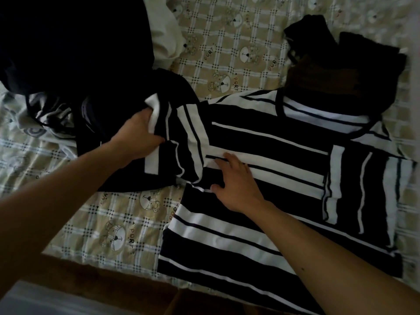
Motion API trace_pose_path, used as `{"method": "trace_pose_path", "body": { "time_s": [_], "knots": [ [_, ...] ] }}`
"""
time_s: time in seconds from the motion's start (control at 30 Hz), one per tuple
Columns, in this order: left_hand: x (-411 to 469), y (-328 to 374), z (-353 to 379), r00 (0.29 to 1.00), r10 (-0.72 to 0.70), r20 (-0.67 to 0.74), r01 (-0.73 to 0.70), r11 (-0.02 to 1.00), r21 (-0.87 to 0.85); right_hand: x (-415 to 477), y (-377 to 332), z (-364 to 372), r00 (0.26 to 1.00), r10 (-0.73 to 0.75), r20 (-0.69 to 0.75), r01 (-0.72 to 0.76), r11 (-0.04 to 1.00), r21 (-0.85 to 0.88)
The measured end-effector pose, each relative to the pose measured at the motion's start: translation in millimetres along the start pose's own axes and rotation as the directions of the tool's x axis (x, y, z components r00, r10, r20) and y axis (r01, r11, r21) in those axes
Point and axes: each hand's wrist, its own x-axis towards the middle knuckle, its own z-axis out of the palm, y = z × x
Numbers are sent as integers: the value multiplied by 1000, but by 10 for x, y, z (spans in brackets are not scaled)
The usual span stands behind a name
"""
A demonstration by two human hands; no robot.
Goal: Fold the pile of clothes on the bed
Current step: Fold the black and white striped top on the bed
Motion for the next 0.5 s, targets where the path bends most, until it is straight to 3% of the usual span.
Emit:
{"method": "trace_pose_path", "body": {
  "time_s": [0.07,0.1,0.13,0.2,0.27,0.33,0.37,0.4,0.5],
  "knots": [
    [-64,393,-24,996,84,41,-85,996,37,-12,9,-31,1000,21,-17,-18,983,182],
    [-110,592,-10,986,134,96,-139,989,42,-16,0,-72,998,59,-9,-52,931,361],
    [-174,788,19,967,176,184,-180,984,3,-9,-2,-114,995,101,-5,-79,810,580],
    [-277,1083,138,880,203,429,-147,976,-160,1,66,-193,975,223,-19,-80,426,901],
    [-284,1216,343,800,177,573,-34,967,-252,-44,207,-298,926,375,40,-94,127,987],
    [-181,1172,629,823,140,551,-42,982,-186,-146,413,-340,883,425,200,-129,-189,973],
    [-112,1102,778,846,153,511,-128,988,-84,-210,510,-348,887,388,251,-146,-279,949],
    [-56,1017,915,858,181,481,-227,973,40,-278,573,-360,889,361,283,-183,-287,940],
    [100,713,1241,856,278,436,-420,866,271,-407,607,-321,866,400,301,-308,-47,950]
  ]
}}
